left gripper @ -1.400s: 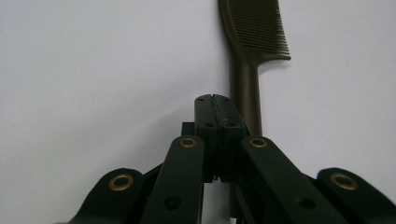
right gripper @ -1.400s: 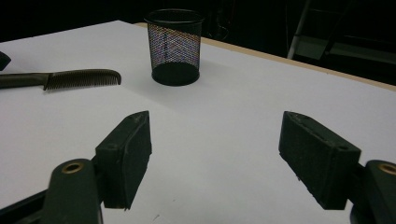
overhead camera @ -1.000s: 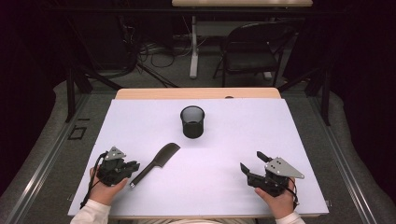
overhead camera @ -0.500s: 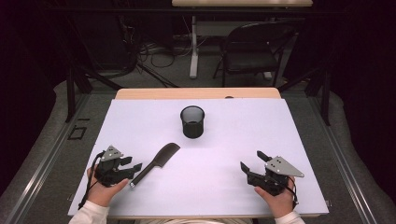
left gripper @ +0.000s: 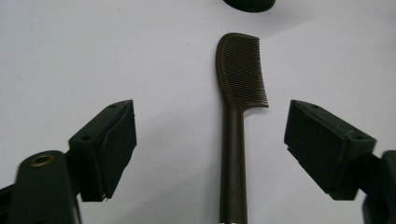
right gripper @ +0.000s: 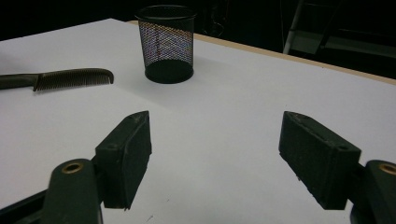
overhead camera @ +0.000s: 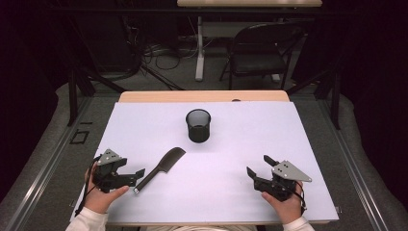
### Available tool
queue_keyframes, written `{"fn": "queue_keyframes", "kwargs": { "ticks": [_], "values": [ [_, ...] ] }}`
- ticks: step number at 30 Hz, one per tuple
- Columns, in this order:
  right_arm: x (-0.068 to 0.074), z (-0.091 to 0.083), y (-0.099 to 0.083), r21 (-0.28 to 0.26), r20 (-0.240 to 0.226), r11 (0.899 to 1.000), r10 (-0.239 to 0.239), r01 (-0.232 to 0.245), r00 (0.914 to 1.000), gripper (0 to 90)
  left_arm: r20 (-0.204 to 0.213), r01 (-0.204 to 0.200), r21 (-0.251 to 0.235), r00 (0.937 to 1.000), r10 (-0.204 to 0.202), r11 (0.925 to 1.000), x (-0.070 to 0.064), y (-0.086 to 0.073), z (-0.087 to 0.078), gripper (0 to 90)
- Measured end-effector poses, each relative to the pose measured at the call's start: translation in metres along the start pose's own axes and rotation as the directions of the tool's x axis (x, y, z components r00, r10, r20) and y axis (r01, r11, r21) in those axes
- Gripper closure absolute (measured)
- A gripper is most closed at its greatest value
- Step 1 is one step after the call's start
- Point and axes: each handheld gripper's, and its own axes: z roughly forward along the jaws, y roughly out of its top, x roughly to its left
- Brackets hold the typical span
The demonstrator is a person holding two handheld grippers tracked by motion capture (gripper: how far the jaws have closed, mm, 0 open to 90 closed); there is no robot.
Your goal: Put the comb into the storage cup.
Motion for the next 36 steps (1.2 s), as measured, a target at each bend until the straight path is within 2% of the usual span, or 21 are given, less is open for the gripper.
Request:
{"fn": "queue_keyframes", "kwargs": {
  "ticks": [5,11,15,22,26,31,33,36],
  "values": [
    [0.000,0.000,-0.001,0.003,-0.003,1.000,0.003,-0.003,1.0000,25.2,0.010,-0.012,0.052,0.9999,0.011,0.9986,0.000,0.005,0.004,15.5],
    [0.001,-0.004,-0.001,-0.001,-0.008,1.000,0.006,-0.006,0.9999,25.2,0.037,-0.039,0.135,0.9987,0.034,0.9902,-0.004,0.014,0.012,15.9],
    [0.002,-0.005,-0.001,-0.001,-0.014,1.000,-0.002,0.002,0.9999,25.2,0.046,-0.079,0.192,0.9964,0.071,0.9782,-0.008,0.019,0.017,16.1],
    [0.003,-0.006,-0.001,-0.008,-0.014,1.000,-0.007,0.007,0.9999,25.2,0.050,-0.151,0.281,0.9885,0.142,0.9477,-0.015,0.027,0.025,17.1],
    [0.004,-0.006,0.000,-0.007,-0.017,1.000,-0.008,0.008,0.9998,25.3,0.064,-0.151,0.312,0.9883,0.138,0.9380,-0.017,0.030,0.027,18.1],
    [0.004,-0.006,0.001,-0.005,-0.020,1.000,-0.013,0.013,0.9997,25.3,0.089,-0.144,0.337,0.9887,0.121,0.9305,-0.016,0.034,0.028,18.1],
    [0.004,-0.005,0.000,-0.003,-0.018,1.000,-0.012,0.012,0.9998,25.3,0.095,-0.123,0.352,0.9909,0.095,0.9278,-0.015,0.035,0.029,19.0],
    [0.005,-0.004,0.000,-0.007,-0.018,1.000,-0.018,0.018,0.9997,25.2,0.107,-0.128,0.363,0.9897,0.095,0.9231,-0.015,0.037,0.029,20.3]
  ]
}}
